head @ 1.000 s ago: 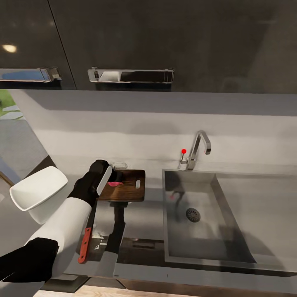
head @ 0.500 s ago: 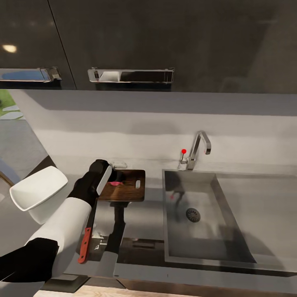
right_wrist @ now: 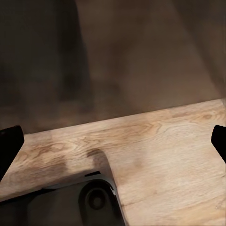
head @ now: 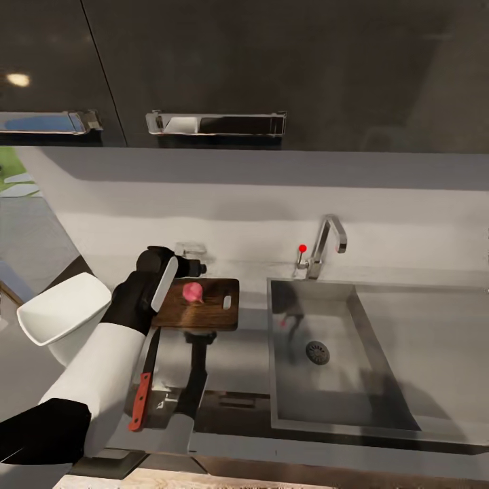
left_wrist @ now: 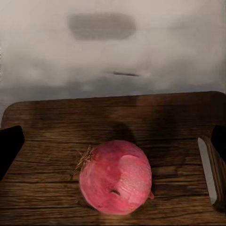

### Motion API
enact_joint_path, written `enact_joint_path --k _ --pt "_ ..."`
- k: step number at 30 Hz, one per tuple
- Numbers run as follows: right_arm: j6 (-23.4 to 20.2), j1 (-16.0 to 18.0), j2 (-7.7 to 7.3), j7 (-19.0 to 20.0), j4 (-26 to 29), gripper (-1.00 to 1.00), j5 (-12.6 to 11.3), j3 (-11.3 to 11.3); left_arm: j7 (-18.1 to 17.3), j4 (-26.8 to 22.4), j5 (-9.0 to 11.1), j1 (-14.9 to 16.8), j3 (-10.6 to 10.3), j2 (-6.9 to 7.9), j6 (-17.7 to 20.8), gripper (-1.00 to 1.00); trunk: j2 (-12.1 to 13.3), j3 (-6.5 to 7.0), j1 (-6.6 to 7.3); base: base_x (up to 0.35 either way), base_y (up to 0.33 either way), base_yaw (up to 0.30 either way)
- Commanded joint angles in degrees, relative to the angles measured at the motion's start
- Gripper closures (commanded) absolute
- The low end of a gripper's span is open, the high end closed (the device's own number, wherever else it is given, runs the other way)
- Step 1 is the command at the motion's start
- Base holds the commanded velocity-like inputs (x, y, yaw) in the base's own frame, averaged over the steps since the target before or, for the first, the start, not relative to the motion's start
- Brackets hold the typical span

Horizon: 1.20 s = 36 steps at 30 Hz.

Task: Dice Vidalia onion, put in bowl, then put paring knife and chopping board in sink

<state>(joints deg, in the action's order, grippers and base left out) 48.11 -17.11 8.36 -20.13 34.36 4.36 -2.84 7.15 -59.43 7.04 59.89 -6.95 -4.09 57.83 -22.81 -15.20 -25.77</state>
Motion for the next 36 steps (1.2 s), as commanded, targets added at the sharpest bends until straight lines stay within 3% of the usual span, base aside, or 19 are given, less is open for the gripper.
enact_joint_path --k 1,36 --pt "0.0 0.0 0.06 -0.2 0.1 -1.0 0.5 -0.2 0.6 0.1 0.6 0.0 -0.1 0.02 0.2 -1.0 -0.1 -0.1 -0.02 -0.197 0.0 0.0" --pt "-0.1 0.0 -0.01 -0.2 0.1 -1.0 0.5 -0.2 0.6 7.2 0.6 0.0 -0.1 -0.05 0.0 -1.0 -0.1 -0.1 -0.02 -0.323 0.0 0.0"
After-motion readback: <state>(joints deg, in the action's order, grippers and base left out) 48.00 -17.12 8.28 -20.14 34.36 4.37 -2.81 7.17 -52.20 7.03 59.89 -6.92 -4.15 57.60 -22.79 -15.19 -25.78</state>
